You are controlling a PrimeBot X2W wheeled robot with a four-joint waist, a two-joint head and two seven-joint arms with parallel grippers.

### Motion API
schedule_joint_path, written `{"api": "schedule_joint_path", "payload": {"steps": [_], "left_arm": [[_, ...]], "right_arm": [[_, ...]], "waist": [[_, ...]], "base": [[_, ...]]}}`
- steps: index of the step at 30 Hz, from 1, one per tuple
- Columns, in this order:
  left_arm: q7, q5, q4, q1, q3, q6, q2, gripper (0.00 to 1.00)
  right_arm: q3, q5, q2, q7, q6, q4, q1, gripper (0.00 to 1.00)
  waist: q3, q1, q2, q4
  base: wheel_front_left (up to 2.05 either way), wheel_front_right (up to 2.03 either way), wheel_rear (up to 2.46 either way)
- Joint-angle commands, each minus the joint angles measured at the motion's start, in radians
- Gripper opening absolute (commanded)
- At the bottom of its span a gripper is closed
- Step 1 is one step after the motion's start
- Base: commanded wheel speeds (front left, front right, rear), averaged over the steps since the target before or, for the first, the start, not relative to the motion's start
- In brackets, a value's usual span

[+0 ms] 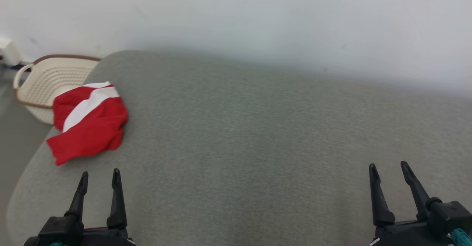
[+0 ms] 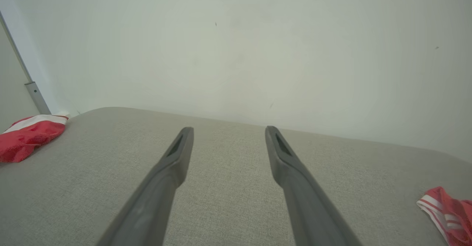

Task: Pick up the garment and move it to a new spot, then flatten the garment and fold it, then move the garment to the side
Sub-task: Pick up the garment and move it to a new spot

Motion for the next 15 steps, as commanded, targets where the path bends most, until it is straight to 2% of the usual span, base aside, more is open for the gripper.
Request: {"api": "schedule_joint_path", "payload": {"steps": [1,7,15], "left_arm": [[-0.004,0.005,-0.003,0.015,0.010,-0.001,0.001,1.00],[-0.004,0.010,-0.012,0.020,0.023,-0.004,-0.008,1.00],[-0.004,0.018,-0.010,0.014,0.040,-0.014,-0.019,1.00]], "right_arm": [[0.010,0.009,-0.003,0.000,-0.001,0.004,-0.010,1.00],[0.024,0.012,-0.002,-0.007,-0.001,0.012,-0.018,1.00],[0.029,0.013,-0.001,-0.010,-0.001,0.016,-0.023,1.00]], "waist": [[0.005,0.0000,0.0000,0.087],[0.011,0.0000,0.0000,0.125],[0.019,0.0000,0.0000,0.132]], "base": [[0.00,0.00,0.00],[0.00,0.00,0.00],[0.00,0.00,0.00]]}}
